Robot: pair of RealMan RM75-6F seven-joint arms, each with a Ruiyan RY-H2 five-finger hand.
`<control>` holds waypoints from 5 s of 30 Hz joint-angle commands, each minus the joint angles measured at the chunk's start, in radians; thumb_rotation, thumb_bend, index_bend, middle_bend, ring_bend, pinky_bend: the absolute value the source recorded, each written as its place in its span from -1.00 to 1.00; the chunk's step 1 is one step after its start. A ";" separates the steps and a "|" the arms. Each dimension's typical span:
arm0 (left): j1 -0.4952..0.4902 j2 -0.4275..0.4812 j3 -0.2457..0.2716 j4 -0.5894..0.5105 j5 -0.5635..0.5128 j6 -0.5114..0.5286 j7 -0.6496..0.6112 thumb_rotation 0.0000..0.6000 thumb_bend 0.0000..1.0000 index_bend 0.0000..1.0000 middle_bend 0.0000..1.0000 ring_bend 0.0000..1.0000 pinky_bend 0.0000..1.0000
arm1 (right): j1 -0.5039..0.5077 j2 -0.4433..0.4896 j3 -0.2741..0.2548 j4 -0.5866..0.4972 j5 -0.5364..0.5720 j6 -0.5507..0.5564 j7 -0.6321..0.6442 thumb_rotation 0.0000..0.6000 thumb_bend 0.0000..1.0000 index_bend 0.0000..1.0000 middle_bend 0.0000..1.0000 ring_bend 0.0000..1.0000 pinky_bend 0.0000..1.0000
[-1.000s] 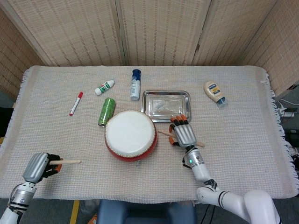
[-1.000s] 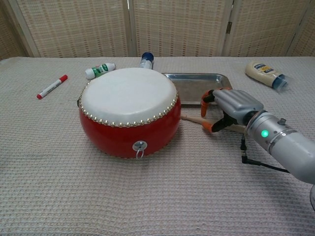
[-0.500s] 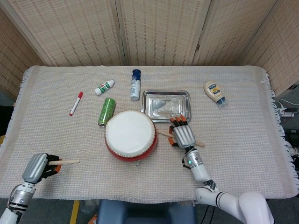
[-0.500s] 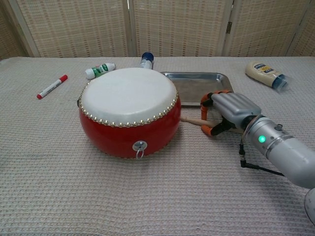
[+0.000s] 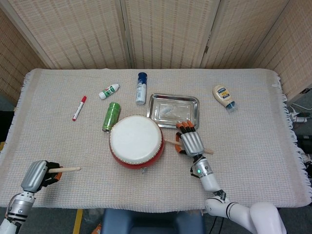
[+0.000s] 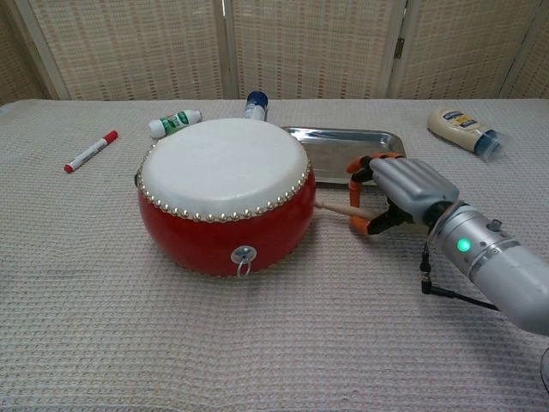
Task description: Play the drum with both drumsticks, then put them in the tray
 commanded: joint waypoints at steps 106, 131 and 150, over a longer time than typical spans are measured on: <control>0.019 0.045 0.009 -0.069 0.026 0.028 0.025 1.00 0.14 1.00 1.00 1.00 1.00 | -0.083 0.142 -0.252 0.195 -0.305 0.022 2.062 1.00 -0.76 1.00 0.56 0.36 0.24; 0.016 0.027 0.008 -0.022 0.017 0.014 0.005 1.00 0.14 1.00 1.00 1.00 1.00 | -0.042 0.109 -0.210 0.198 -0.290 0.028 1.624 1.00 0.75 1.00 1.00 1.00 1.00; -0.157 0.105 -0.062 -0.077 0.027 -0.151 0.215 1.00 0.14 1.00 1.00 1.00 1.00 | 0.134 0.681 -0.103 -0.536 -0.206 -0.208 0.661 1.00 0.83 1.00 1.00 1.00 1.00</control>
